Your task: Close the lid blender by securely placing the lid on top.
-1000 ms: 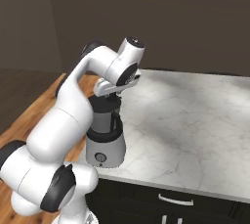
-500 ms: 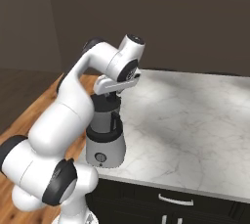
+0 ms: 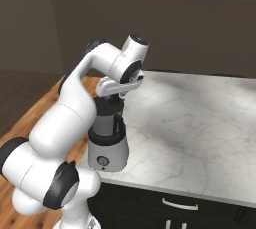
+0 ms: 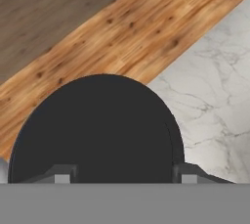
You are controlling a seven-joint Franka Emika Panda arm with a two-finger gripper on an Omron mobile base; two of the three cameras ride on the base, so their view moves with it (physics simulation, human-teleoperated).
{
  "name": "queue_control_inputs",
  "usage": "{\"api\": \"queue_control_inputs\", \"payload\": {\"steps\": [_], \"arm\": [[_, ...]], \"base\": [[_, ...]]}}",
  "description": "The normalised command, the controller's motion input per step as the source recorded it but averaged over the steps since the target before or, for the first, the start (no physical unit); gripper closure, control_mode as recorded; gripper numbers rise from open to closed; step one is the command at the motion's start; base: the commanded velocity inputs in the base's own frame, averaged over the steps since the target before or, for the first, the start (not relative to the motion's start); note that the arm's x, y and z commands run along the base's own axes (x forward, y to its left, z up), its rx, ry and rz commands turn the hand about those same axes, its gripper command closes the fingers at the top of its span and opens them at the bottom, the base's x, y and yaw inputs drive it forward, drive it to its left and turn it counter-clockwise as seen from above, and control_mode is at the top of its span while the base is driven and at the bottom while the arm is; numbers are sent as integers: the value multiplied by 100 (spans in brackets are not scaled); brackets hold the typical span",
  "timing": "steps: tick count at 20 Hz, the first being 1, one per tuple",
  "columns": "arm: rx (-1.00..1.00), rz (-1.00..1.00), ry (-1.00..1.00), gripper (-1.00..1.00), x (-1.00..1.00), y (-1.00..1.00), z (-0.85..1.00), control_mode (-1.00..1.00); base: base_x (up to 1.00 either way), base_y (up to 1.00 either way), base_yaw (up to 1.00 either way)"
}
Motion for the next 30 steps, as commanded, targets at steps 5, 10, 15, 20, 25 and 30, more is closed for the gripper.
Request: {"api": "queue_control_inputs", "payload": {"steps": [5, 10, 15, 20, 25, 30], "arm": [[0, 0, 0, -100, 0, 2, 0, -100], [0, 0, -2, -100, 0, 0, 0, -100], [0, 0, -12, -100, -22, 0, 16, -100], [0, 0, -19, -100, -66, 1, 19, -100], [0, 0, -15, -100, -80, 13, 16, -100], [0, 0, -6, -100, -60, 43, 34, -100]], "base": [[0, 0, 0], [0, 0, 0], [0, 0, 0], [0, 0, 0], [0, 0, 0], [0, 0, 0]]}}
